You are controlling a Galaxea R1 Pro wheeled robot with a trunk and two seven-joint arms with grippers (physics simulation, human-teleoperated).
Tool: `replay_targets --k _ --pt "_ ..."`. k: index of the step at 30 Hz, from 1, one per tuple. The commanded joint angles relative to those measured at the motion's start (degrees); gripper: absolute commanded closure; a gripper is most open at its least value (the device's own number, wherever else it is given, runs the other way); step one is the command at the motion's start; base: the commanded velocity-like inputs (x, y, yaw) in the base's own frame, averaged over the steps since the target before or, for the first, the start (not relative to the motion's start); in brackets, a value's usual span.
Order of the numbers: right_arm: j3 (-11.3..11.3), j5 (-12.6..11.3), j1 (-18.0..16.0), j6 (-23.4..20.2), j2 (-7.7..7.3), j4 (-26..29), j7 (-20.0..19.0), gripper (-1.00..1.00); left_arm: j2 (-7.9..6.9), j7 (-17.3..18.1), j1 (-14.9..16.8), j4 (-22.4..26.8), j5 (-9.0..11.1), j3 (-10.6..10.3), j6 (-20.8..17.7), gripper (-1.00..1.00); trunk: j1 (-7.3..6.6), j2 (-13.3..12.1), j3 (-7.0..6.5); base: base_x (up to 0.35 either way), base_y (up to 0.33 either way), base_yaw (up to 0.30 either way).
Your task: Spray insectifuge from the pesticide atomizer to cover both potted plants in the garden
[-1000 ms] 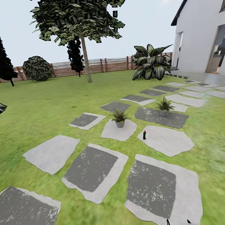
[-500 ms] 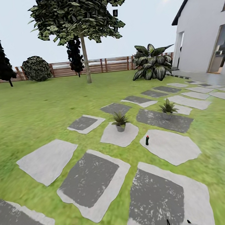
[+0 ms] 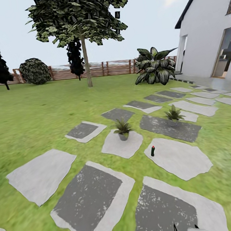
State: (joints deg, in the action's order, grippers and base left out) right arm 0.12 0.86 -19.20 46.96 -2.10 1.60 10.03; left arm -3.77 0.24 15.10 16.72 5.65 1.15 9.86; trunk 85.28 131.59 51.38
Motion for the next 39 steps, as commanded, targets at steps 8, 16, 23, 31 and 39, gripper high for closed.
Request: replay_targets --k 8,16,23,31,39 --pt "0.06 0.05 -0.05 0.13 -0.01 -0.08 0.24 -1.0 -0.01 0.03 0.01 -0.02 0.59 -0.02 0.16 -1.0 0.02 0.02 -0.06 0.339 0.0 -0.282" --pt "0.06 0.02 -0.05 0.09 -0.01 -0.1 0.25 -1.0 -0.03 0.03 0.01 -0.02 0.59 -0.04 0.16 -1.0 0.02 0.02 -0.06 0.339 0.0 -0.294" --pt "0.06 0.02 -0.05 0.08 0.03 -0.1 0.25 -1.0 -0.01 0.03 0.01 -0.02 0.59 -0.07 0.16 -1.0 0.02 0.02 -0.06 0.306 -0.106 -0.296" --pt "-0.02 -0.13 -0.05 0.11 0.08 -0.03 0.47 -1.0 -0.01 0.03 0.01 -0.02 0.59 -0.07 0.16 -1.0 0.02 0.02 -0.06 0.279 -0.161 -0.279" --pt "-0.03 0.07 -0.05 0.15 0.01 -0.08 0.33 -1.0 -0.01 0.03 0.01 -0.02 0.59 -0.04 0.16 -1.0 0.02 0.02 -0.06 0.278 -0.164 -0.039"
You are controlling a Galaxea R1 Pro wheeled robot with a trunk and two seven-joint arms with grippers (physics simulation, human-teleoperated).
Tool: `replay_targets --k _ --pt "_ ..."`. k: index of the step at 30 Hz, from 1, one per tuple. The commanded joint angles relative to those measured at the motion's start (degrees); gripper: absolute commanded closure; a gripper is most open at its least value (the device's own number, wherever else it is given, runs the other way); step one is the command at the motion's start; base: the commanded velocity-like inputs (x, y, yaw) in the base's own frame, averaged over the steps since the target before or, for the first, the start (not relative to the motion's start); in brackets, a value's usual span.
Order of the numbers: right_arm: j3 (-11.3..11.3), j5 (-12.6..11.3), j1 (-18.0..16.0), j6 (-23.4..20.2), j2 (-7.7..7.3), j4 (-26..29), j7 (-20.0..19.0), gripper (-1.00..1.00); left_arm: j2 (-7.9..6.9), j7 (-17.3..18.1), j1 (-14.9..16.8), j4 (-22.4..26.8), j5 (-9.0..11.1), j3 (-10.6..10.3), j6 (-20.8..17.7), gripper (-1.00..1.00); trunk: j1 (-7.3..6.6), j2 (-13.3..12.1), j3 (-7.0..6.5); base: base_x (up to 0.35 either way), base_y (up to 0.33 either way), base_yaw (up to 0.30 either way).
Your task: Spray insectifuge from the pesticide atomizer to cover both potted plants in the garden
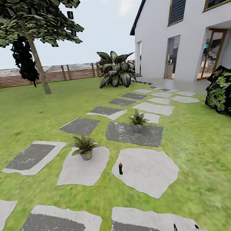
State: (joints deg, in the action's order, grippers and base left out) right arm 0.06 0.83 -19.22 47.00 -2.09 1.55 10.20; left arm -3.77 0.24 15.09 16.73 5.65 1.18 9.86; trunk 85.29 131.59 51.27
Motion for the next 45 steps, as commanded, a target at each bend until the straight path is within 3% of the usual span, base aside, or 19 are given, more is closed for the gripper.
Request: replay_targets --k 1,45 --pt "0.06 0.15 -0.03 0.11 0.0 -0.04 0.15 -1.0 -0.01 0.03 0.03 -0.03 0.59 -0.08 0.16 -1.0 0.02 0.02 0.05 0.278 -0.164 -0.003" --pt "0.03 0.14 -0.03 0.03 0.08 -0.05 0.08 -1.0 -0.62 -0.01 0.03 -0.03 0.67 -0.12 0.16 -1.0 0.02 0.02 0.05 0.275 -0.09 0.0"
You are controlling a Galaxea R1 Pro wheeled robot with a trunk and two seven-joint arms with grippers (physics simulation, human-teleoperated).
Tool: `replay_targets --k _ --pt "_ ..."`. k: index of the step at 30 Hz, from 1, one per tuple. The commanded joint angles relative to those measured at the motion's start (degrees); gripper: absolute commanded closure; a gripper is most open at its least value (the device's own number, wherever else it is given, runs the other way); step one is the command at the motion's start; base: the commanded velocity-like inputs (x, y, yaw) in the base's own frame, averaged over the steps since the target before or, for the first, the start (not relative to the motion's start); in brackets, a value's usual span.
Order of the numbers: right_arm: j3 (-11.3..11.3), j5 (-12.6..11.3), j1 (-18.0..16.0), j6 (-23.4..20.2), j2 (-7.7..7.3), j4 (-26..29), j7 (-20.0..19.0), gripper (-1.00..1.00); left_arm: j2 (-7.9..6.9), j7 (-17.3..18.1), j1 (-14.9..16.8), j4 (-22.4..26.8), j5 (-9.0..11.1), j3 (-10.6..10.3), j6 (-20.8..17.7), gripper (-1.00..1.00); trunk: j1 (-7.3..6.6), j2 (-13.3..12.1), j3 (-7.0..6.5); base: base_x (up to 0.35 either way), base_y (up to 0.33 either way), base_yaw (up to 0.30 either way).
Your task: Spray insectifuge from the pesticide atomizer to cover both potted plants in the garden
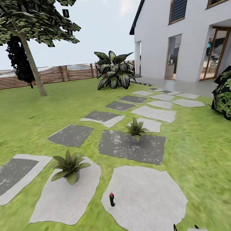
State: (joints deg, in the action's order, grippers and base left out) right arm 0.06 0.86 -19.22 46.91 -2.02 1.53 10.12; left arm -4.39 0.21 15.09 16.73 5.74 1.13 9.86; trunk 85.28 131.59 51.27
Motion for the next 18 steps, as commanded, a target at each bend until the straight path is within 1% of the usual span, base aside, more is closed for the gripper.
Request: replay_targets --k 1,4,8,10,14,18 --pt "0.03 0.15 -0.03 0.11 -0.02 -0.03 0.14 -1.0 -0.01 -0.01 0.03 -0.03 0.59 -0.08 0.16 -1.0 0.02 0.02 0.05 0.291 -0.144 0.0" --pt "0.11 0.24 -0.03 0.11 -0.17 -0.03 0.14 -1.0 -0.01 -0.01 0.03 -0.03 0.59 -0.08 0.16 -1.0 0.02 0.02 0.05 0.109 -0.061 0.0" --pt "0.12 0.28 -0.03 0.09 -0.18 -0.09 0.16 -1.0 -0.01 -0.03 0.03 -0.03 0.58 -0.08 0.16 -1.0 0.02 0.02 0.05 0.023 -0.013 0.0" --pt "0.49 0.5 0.06 0.03 0.39 -0.04 0.15 -1.0 0.03 -0.03 -0.3 -0.55 0.49 -0.32 0.82 -1.0 0.02 0.02 0.05 0.0 0.0 0.0" --pt "0.48 0.45 0.06 0.03 0.41 -0.06 0.16 -1.0 0.04 -0.03 -0.3 -0.45 0.5 -0.32 0.78 -1.0 0.02 0.02 0.05 0.0 0.0 0.0" --pt "0.31 0.09 0.06 0.09 -0.12 0.01 0.21 -1.0 0.07 -0.01 -0.38 -0.45 0.47 -0.34 1.67 -1.0 0.02 0.02 0.05 0.0 0.0 0.0"
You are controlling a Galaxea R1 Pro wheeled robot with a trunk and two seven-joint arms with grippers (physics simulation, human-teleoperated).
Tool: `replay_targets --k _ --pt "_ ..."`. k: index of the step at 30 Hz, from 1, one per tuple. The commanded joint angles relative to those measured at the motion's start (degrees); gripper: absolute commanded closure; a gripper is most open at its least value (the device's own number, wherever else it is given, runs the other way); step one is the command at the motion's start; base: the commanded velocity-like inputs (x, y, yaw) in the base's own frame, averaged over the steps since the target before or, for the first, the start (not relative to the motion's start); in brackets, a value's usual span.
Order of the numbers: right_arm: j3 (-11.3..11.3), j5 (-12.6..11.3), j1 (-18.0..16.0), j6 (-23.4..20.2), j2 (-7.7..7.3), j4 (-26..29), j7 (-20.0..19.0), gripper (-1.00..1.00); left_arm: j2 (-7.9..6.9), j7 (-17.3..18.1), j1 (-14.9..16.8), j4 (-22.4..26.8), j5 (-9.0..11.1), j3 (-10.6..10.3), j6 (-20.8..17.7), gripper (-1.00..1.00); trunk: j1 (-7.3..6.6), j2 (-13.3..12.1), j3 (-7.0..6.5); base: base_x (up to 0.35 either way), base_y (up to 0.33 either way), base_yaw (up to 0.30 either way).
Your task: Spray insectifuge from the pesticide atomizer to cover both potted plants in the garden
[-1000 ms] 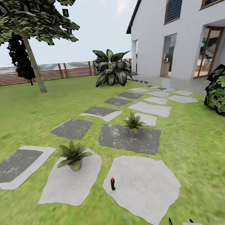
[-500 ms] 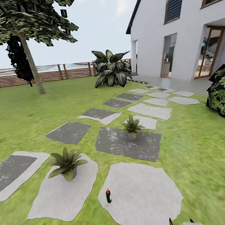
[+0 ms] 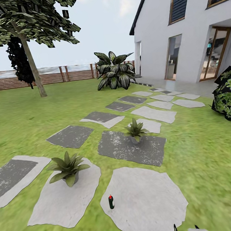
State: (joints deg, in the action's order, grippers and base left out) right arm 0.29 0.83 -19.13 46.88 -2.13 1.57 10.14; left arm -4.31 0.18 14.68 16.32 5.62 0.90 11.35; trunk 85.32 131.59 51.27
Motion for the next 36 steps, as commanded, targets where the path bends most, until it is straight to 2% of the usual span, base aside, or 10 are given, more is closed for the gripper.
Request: replay_targets --k 1,6,13,16,23,28,29,36 --pt "0.02 0.04 -0.03 0.13 -0.09 0.05 0.26 -1.0 0.0 0.01 0.02 -0.05 0.63 -0.06 0.5 -1.0 -0.01 0.02 0.05 0.0 0.0 0.0" --pt "-0.35 -0.32 -0.03 0.14 -0.58 0.47 0.47 -1.0 -0.01 -0.1 0.18 0.25 1.01 0.36 1.93 -1.0 -0.01 0.02 0.05 0.0 0.0 0.0" --pt "-0.11 -0.36 -0.03 -0.71 -0.96 2.63 0.08 -1.0 0.53 0.18 1.82 0.8 0.69 0.12 1.72 -1.0 -0.01 0.02 0.05 0.0 0.0 0.0" --pt "-0.05 -0.2 0.0 -1.67 -1.04 3.6 0.01 -1.0 1.16 0.57 2.8 0.78 0.45 0.0 1.62 -1.0 -0.01 0.02 0.05 0.0 0.0 0.0" --pt "-0.02 -0.31 0.0 -3.92 -1.07 5.85 -0.1 -1.0 3.44 1.31 5.07 0.45 -1.82 -2.17 -0.44 -1.0 -0.01 0.02 0.05 0.0 0.0 0.0" --pt "-0.02 -0.45 -0.03 -5.53 -1.09 7.46 -0.18 -1.0 5.07 1.18 6.7 0.74 -3.43 -2.46 -2.05 -1.0 -0.01 0.02 0.05 0.0 0.0 0.0" --pt "0.01 -0.46 -0.03 -30.4 -1.1 39.05 -0.19 -1.0 5.87 1.1 15.86 0.77 -4.0 -2.53 -5.77 -1.0 -0.01 0.02 0.05 0.0 0.0 0.0" --pt "0.15 -0.27 -0.03 -31.3 -1.16 39.83 -0.2 -1.0 6.07 0.78 16.0 0.81 -4.11 -2.73 -5.46 -1.0 -0.01 0.02 0.05 0.0 0.0 0.0"
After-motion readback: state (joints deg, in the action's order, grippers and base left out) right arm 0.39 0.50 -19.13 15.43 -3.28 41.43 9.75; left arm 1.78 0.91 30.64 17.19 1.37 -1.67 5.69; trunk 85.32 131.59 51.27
